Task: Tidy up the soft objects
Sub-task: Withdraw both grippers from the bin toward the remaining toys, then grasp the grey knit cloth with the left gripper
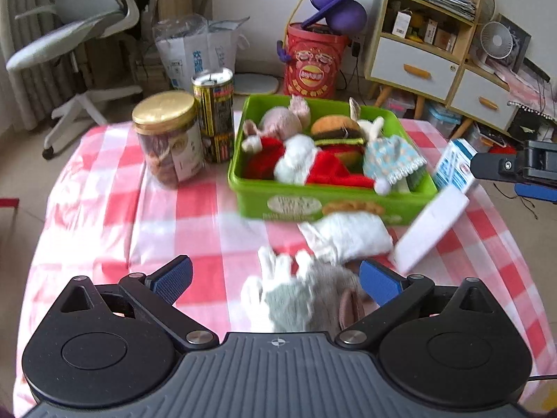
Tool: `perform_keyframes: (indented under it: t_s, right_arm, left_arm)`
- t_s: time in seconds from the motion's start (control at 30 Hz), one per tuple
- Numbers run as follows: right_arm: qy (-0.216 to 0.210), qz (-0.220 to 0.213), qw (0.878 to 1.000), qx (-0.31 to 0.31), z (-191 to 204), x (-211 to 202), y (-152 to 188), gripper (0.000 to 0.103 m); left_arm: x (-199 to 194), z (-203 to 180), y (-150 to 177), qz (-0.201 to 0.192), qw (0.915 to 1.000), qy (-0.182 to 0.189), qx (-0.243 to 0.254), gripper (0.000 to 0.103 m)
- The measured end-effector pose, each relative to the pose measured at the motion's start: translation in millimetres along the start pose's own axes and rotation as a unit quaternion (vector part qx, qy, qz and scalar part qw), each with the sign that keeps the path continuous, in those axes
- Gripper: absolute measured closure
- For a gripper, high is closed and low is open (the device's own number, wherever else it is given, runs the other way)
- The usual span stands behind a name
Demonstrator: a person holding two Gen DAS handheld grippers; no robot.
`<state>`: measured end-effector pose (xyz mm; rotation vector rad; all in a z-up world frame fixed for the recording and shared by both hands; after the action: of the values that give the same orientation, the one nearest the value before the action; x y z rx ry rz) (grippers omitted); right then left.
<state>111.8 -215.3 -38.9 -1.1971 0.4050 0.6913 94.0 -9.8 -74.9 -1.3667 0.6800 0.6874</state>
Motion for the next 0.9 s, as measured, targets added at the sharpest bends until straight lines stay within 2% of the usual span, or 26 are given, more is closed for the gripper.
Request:
perform_keyframes:
  t_s: [0.17,0.27,0.37,0.63,0.9]
  right_arm:
    - [-0.008,0.018,1.000,0.016,0,-10,24,0.039]
    - [-0.004,0.027,0.999,0.021,-1,-10,40,0.037]
    - [-0.005,0.053,0.998,0.030,-4,-3,55,0.037]
    - [-0.042,0.116,0.989,0.083,-7,15,79,0.037]
    - [-0.091,0.166,0.968,0.166,-5,44,96,0.037]
  left_arm:
    - [-8,3,21,-0.007,0.9999,-0.004,0.011,0.005]
    - [-7,2,36,-0.021,0.9986,-0.022,0.044,0.005]
    - [-2,0,48,-0.017,0.9960,-0.030,0.082,0.005]
    - [-3,-15,63,-0.032,0.9894,0.025,0.140,0.009]
    - [1,-40,71,-0.040,0.9799,0.054,0.188,0.037]
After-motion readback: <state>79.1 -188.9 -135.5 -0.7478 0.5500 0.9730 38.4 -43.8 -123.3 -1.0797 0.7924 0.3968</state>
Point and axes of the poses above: each gripper's, at about its wrist camera, not at the fingertips, and x roughly the way its jaws point, z to its left, y to its underside, the point moved 6 cm from there along x, roughly the way its jaws point, and after that the axes turned 10 degrees about -y, right-handed, at the moved point
